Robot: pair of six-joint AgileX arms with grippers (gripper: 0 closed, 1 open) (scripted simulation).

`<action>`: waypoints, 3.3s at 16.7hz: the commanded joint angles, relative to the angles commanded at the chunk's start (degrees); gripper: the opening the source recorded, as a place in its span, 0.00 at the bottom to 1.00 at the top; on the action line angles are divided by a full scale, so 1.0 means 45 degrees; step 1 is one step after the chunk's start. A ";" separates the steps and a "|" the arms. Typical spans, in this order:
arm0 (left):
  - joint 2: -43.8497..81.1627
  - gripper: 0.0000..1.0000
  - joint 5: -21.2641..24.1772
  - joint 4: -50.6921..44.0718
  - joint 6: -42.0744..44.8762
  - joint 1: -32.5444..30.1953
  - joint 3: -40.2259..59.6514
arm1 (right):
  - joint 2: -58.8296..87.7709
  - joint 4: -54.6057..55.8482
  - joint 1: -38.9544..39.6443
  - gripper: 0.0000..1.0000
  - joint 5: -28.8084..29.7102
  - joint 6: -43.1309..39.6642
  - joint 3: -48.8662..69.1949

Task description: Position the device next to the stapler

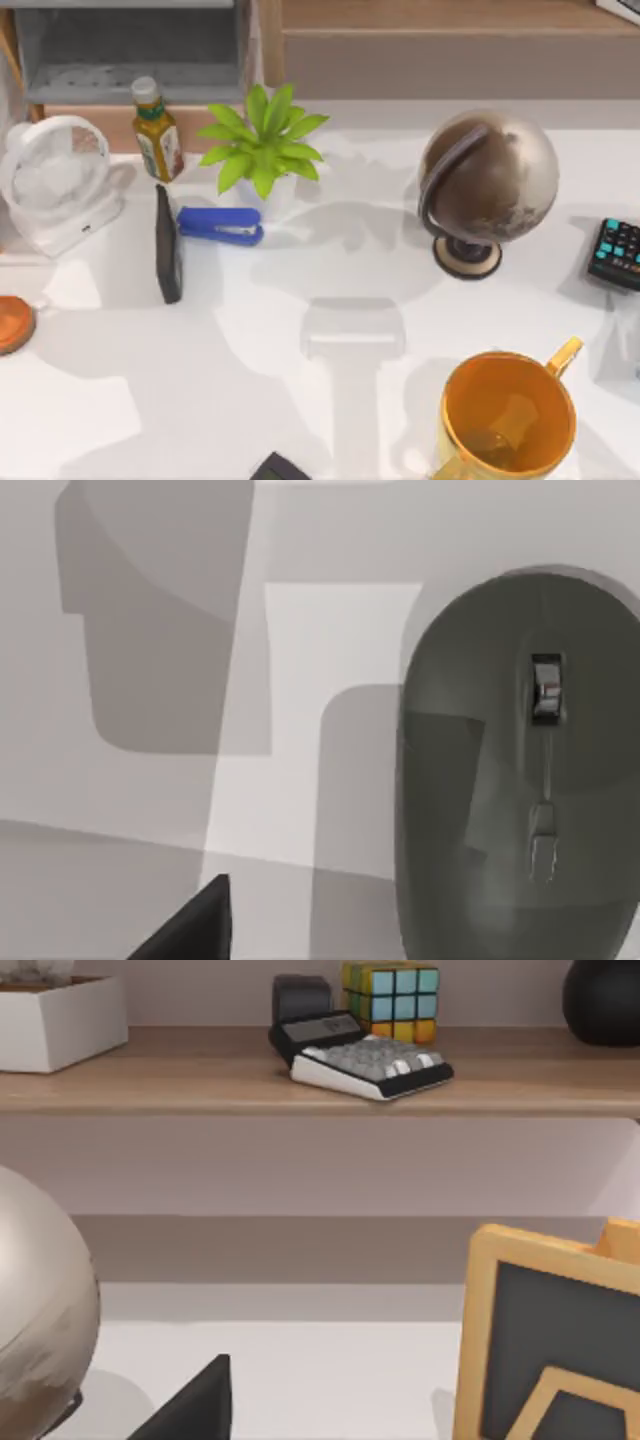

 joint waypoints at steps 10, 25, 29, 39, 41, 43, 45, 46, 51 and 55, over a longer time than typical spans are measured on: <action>0.0004 1.00 0.0010 0.1181 0.0049 0.0029 -0.1113 | 0.0000 0.0000 0.0000 1.00 0.0000 0.0000 0.0000; 0.0127 0.25 0.0004 0.1359 -0.0002 -0.0058 -0.1215 | 0.0000 0.0000 0.0000 1.00 0.0000 0.0000 0.0000; 0.0127 0.00 0.0004 0.1359 -0.0002 -0.0058 -0.1215 | 0.0000 0.0000 0.0000 1.00 0.0000 0.0000 0.0000; 0.0010 0.00 0.0005 0.1329 -0.0030 -0.0009 -0.1173 | 0.0000 0.0000 0.0000 1.00 0.0000 0.0000 0.0000; -0.0449 0.00 0.0034 0.1215 -0.0266 0.0063 -0.1163 | 0.0000 0.0000 0.0000 1.00 0.0000 0.0000 0.0000; -0.1162 0.00 0.0056 0.1130 -0.0665 0.0092 -0.1396 | 0.0000 0.0000 0.0000 1.00 0.0000 0.0000 0.0000; -0.2052 0.00 0.0061 0.1134 -0.1154 -0.0013 -0.1777 | 0.0000 0.0000 0.0000 1.00 0.0000 0.0000 0.0000; -0.2554 0.00 0.0059 0.1175 -0.1430 -0.0157 -0.2033 | 0.0000 0.0000 0.0000 1.00 0.0000 0.0000 0.0000; -0.5272 0.00 0.0006 0.1639 -0.3040 -0.1682 -0.3892 | 0.0000 0.0000 0.0000 1.00 0.0000 0.0000 0.0000; -0.7370 0.00 -0.0110 0.2278 -0.4556 -0.3690 -0.6020 | 0.0000 0.0000 0.0000 1.00 0.0000 0.0000 0.0000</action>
